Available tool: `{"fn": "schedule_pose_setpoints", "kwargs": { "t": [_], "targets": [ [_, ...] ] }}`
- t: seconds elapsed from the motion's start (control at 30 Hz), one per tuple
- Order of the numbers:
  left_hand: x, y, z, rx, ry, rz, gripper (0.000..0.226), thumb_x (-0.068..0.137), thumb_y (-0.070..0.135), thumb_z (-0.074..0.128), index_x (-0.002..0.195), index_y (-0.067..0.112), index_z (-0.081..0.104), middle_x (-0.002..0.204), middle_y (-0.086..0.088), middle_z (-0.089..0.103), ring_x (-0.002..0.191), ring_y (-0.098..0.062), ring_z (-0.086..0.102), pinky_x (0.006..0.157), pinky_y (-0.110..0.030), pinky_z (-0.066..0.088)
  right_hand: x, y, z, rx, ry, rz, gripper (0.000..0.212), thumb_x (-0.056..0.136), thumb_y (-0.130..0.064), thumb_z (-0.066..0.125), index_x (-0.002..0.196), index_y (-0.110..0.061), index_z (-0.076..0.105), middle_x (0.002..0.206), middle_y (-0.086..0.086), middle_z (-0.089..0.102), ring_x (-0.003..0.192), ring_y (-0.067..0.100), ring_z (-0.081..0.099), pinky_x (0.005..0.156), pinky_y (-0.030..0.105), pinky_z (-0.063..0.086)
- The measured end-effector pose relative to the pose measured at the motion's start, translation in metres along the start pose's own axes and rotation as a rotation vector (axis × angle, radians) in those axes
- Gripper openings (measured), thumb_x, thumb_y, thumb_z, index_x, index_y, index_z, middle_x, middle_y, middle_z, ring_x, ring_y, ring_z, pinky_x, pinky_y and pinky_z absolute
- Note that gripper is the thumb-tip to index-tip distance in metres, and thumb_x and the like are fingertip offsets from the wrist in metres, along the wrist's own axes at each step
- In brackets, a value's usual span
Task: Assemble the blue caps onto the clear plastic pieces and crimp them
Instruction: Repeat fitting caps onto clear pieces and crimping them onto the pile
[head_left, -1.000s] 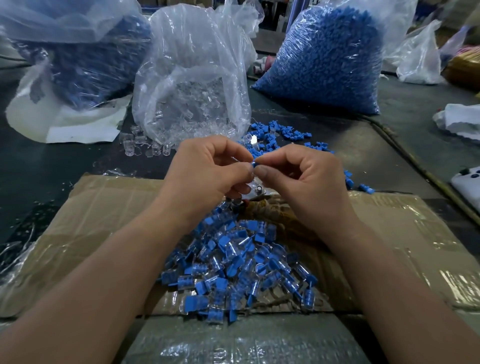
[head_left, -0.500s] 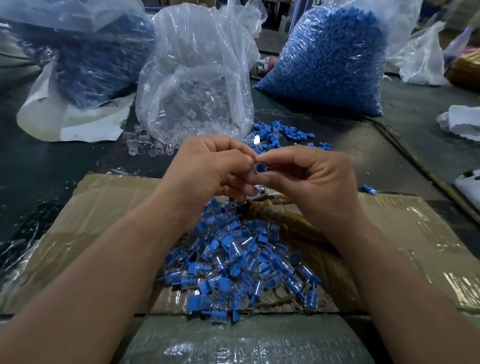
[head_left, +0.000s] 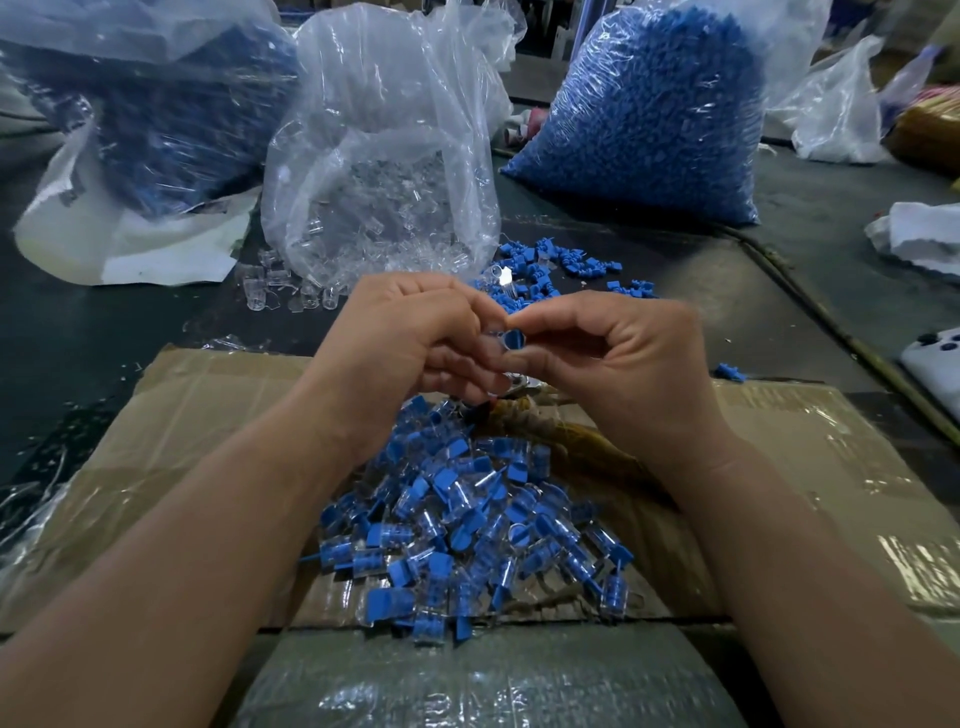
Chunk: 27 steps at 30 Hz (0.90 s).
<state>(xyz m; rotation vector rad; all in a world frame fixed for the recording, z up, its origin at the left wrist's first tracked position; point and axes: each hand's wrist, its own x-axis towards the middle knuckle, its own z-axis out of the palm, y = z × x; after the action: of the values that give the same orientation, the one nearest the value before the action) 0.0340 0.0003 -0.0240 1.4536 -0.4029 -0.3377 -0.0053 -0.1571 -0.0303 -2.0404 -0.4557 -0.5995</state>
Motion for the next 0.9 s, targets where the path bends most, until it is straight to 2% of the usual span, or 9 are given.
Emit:
{"fn": "schedule_pose_setpoints", "kwargs": {
  "t": [0.17,0.43,0.57,0.63,0.77,0.9],
  "targets": [
    [-0.0001,0.0008,0.0004,0.004,0.004,-0.005,0.025,0.077,-0.011,0.042,0.070,0.003,0.062,0.056,-0.013,0.063,0.048,-0.022,0.061,0.045,-0.021,0.051,0.0001,0.0001,0.0001,-0.016,-0.006,-0.012,0.030,0.070,-0.022,0.071,0.099,-0.016,0.064,0.084,-0.013,0.064,0.077,0.003,0.067,0.070,0.015,0.053],
    [-0.0009,0.0005,0.0015,0.040,0.016,0.001,0.019,0.077,-0.007,0.057,0.068,0.008,0.064,0.054,-0.009,0.065,0.047,-0.019,0.063,0.044,-0.020,0.050,-0.0002,0.0008,0.0007,-0.032,0.011,-0.050,0.032,0.069,-0.017,0.073,0.099,-0.015,0.062,0.083,-0.014,0.063,0.077,0.001,0.065,0.069,0.012,0.051],
    [-0.0015,0.0007,0.0011,0.063,0.002,0.012,0.008,0.066,0.003,0.068,0.072,0.007,0.064,0.056,-0.006,0.066,0.049,-0.017,0.064,0.045,-0.019,0.050,-0.0002,0.0004,0.0003,-0.069,-0.001,-0.070,0.029,0.069,-0.015,0.075,0.097,-0.011,0.066,0.083,-0.008,0.065,0.078,0.002,0.066,0.070,0.012,0.051],
    [-0.0014,0.0005,0.0008,0.060,0.003,0.009,0.013,0.059,0.010,0.068,0.071,0.008,0.065,0.057,-0.006,0.067,0.050,-0.017,0.064,0.045,-0.019,0.050,0.0003,-0.0002,0.0000,-0.080,-0.004,-0.078,0.028,0.069,-0.014,0.075,0.096,-0.010,0.067,0.083,-0.007,0.065,0.078,0.003,0.066,0.070,0.012,0.051],
    [-0.0005,0.0001,-0.0001,0.081,0.000,0.006,0.010,0.073,-0.001,0.065,0.070,0.008,0.064,0.056,-0.006,0.066,0.049,-0.017,0.064,0.045,-0.018,0.049,0.0004,-0.0016,0.0011,-0.096,0.003,-0.110,0.031,0.068,-0.015,0.075,0.097,-0.015,0.063,0.082,-0.010,0.063,0.077,0.004,0.065,0.070,0.012,0.052],
    [-0.0006,0.0002,-0.0001,0.082,-0.009,0.009,0.013,0.074,-0.003,0.064,0.069,0.009,0.064,0.054,-0.006,0.065,0.047,-0.015,0.063,0.044,-0.017,0.048,-0.0001,-0.0015,0.0015,-0.106,0.005,-0.126,0.030,0.068,-0.015,0.075,0.096,-0.015,0.063,0.081,-0.009,0.064,0.076,0.006,0.066,0.069,0.014,0.053]
  ]
}}
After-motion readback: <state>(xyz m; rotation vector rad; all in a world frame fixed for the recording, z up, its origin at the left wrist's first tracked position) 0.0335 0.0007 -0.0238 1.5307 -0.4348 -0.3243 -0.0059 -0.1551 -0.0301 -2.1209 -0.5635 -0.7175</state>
